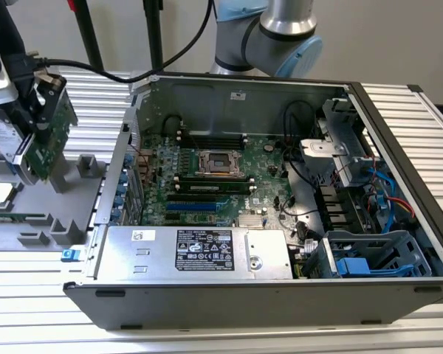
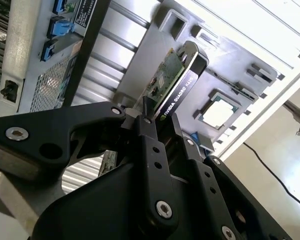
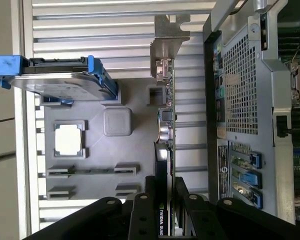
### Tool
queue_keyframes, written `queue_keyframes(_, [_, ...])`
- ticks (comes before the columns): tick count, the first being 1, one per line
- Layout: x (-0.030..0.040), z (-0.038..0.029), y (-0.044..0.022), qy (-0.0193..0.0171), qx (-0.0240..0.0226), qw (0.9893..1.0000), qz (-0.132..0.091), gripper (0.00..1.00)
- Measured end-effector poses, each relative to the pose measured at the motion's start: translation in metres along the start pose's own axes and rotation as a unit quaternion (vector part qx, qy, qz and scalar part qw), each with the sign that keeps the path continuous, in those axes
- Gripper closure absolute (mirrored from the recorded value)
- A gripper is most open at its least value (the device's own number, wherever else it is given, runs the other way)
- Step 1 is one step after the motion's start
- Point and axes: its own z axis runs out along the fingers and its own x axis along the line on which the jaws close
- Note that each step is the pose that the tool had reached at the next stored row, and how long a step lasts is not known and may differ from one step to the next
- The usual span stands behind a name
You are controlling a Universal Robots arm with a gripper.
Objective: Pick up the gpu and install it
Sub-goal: 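Pick up the gpu and move the gpu toward the slot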
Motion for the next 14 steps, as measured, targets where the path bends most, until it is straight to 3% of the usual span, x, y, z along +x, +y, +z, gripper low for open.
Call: queue_keyframes(14, [-0.0002,-0.0132,0.0009,0.0000,0.0000,1.0000,0.000,1.00])
